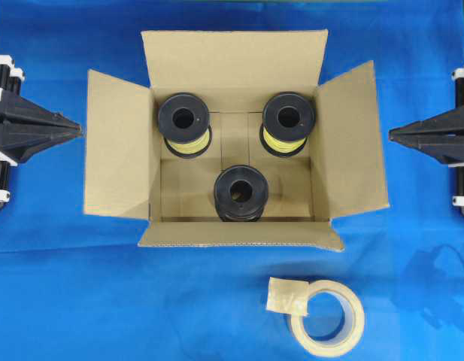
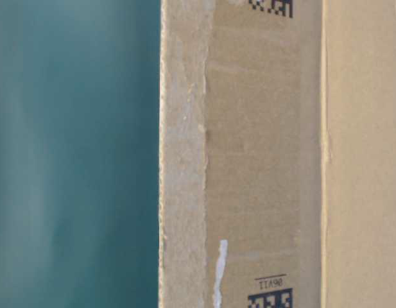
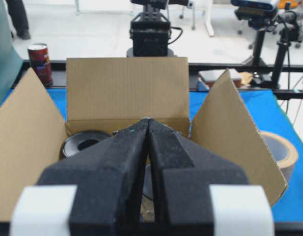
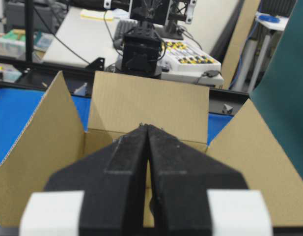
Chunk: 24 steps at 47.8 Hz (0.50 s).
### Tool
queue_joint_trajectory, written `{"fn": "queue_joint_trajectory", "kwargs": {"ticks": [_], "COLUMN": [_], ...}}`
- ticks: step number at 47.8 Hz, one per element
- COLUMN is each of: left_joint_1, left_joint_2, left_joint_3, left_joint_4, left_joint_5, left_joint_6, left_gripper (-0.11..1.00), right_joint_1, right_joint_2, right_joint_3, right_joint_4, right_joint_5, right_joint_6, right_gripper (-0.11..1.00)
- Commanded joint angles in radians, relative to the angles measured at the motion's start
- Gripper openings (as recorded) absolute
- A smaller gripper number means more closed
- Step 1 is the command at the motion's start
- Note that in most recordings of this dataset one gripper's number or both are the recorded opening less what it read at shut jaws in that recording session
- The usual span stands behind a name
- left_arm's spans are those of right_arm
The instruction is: Close the cardboard box.
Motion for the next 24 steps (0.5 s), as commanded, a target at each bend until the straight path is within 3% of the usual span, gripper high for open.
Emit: {"fn": "queue_joint_trajectory", "kwargs": {"ticks": [1,12,24], "left_joint_1": [0.002,0.002,0.002], "left_joint_2": [0.005,-0.018,-0.058], "left_joint_3": [-0.003,0.021,0.144], "left_joint_4": [-0.026,-0.026,-0.034], "left_joint_5": [0.008,0.018,-0.023], "left_joint_6": [0.009,0.009,0.005], "left_gripper": [0.0,0.0,0.0], "right_joint_1": [-0.002,-0.002,-0.006], "right_joint_2": [-0.002,-0.051,-0.117], "right_joint_3": [-0.017,0.003,0.098], "right_joint_4": [0.002,0.018,0.054], "right_joint_5": [0.0,0.071,0.086], "right_joint_6": [0.005,0.008,0.006], "right_gripper": [0.0,0.0,0.0]}}
